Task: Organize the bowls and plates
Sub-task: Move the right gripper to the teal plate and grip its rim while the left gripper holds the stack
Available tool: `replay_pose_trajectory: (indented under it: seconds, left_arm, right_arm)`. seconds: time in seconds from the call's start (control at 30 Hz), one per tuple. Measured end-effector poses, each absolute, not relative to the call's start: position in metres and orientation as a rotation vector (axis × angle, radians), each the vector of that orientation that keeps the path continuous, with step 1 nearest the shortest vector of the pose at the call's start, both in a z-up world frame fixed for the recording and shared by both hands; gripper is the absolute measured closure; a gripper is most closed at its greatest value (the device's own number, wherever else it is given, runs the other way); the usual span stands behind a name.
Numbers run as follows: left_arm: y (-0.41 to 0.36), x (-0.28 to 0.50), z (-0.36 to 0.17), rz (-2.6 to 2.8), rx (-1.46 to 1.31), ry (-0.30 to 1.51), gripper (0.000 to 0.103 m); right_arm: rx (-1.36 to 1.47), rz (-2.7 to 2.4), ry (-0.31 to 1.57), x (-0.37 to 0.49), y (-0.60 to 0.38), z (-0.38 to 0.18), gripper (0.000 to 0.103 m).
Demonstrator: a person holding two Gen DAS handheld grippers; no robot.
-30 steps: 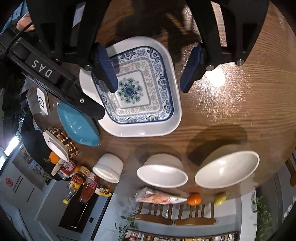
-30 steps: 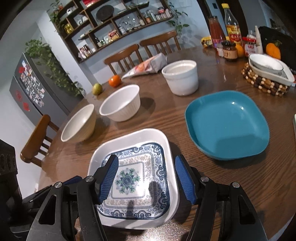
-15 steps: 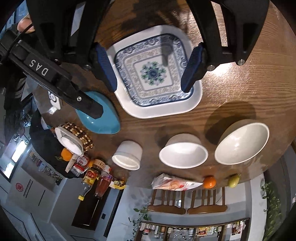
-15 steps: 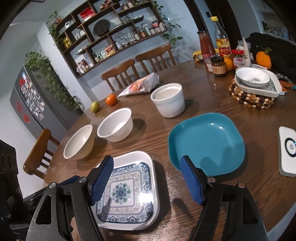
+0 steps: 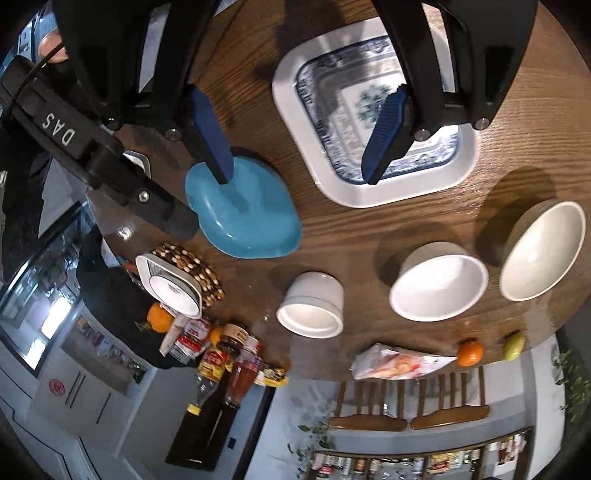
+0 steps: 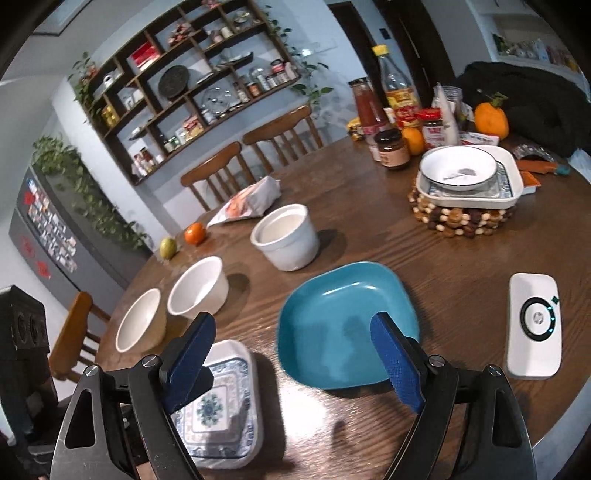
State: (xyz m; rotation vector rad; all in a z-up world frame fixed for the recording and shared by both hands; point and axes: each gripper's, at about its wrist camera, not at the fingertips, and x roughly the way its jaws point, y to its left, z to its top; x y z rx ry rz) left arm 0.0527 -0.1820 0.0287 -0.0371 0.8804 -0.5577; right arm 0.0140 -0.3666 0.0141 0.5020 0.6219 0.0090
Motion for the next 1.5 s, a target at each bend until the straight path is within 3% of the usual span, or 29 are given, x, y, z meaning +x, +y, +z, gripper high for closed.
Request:
replay_pose_trajectory:
  seconds: [0.8,1.5]
  left_arm:
    - [-0.241,0.080,-0.005,-0.574,-0.041,1.000,0.034]
    - [-0.245,0.090,-0.020,-0.595,-0.064,1.058,0.043]
  right_arm:
    - [0.560,-0.022,0.723,0.055,-0.418,-0.024,0.016]
    - [0.569,0.025,0.766,0.069,-0.419,-0.042,0.016]
